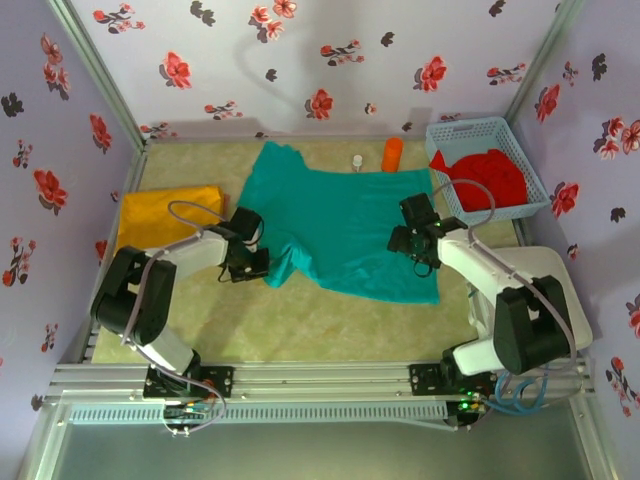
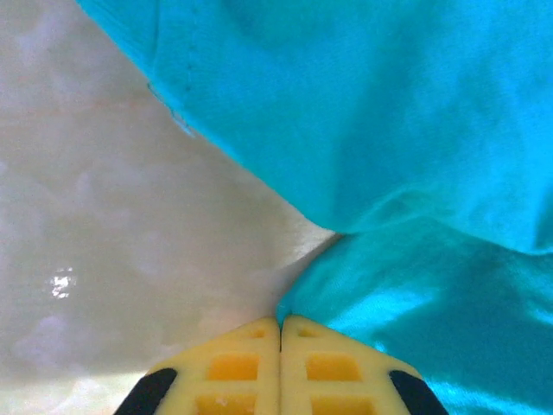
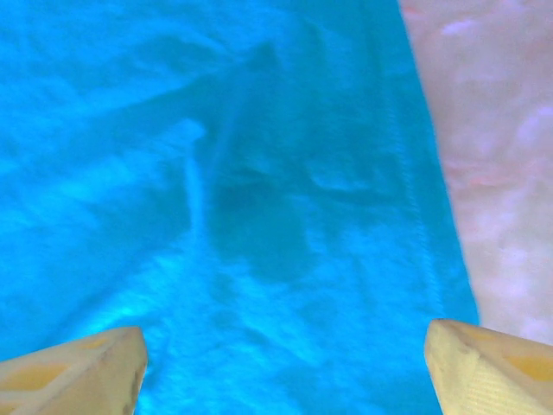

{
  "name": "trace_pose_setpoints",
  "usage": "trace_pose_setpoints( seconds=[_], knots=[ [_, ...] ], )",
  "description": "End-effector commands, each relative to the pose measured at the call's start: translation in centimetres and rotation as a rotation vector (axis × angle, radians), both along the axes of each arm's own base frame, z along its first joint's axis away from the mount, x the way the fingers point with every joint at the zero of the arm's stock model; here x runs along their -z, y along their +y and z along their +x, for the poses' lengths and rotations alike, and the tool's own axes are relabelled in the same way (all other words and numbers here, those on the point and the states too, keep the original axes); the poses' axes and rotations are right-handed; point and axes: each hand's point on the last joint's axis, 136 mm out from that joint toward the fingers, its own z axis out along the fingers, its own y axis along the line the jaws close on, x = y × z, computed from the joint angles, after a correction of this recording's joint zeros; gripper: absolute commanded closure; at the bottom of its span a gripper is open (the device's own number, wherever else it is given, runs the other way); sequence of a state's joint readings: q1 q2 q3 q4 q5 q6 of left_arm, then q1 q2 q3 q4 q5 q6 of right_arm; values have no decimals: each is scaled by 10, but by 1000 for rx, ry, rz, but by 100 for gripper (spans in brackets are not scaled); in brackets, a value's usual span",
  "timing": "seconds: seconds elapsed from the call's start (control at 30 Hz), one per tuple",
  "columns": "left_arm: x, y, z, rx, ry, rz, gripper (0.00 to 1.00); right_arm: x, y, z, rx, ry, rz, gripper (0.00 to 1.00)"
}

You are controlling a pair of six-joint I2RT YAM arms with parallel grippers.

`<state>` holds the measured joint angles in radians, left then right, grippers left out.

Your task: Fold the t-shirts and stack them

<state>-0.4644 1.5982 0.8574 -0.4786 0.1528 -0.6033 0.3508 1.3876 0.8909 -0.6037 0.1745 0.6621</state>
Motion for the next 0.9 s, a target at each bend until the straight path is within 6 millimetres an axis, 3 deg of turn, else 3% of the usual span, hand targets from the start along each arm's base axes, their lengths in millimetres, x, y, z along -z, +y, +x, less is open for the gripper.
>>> trace_pose_setpoints(
  seconds=[0.0, 0.2, 0.37, 0.43, 0.6, 0.73, 0.87],
  knots=[
    [-18, 17, -13, -7, -28, 61, 100, 2, -23, -27, 84, 44, -42, 17],
    [-46, 54, -72, -102, 32, 151, 100, 5, -30, -51, 102, 75, -26, 19],
    [-55, 78, -126, -196, 108, 177, 100, 18, -45, -71, 148, 155, -85, 21],
    [-59, 87, -139, -226, 109, 185, 100, 21, -53, -78, 178, 177, -116, 22],
    [-74, 117, -156, -288, 92, 287, 100, 29, -57, -93, 223, 206, -110, 25],
    [-81, 128, -154, -318, 50, 325, 99, 40, -54, -103, 241, 217, -69, 28],
    [-76, 118, -142, -262, 84, 340, 67, 45, -50, -104, 216, 255, -66, 29]
  ],
)
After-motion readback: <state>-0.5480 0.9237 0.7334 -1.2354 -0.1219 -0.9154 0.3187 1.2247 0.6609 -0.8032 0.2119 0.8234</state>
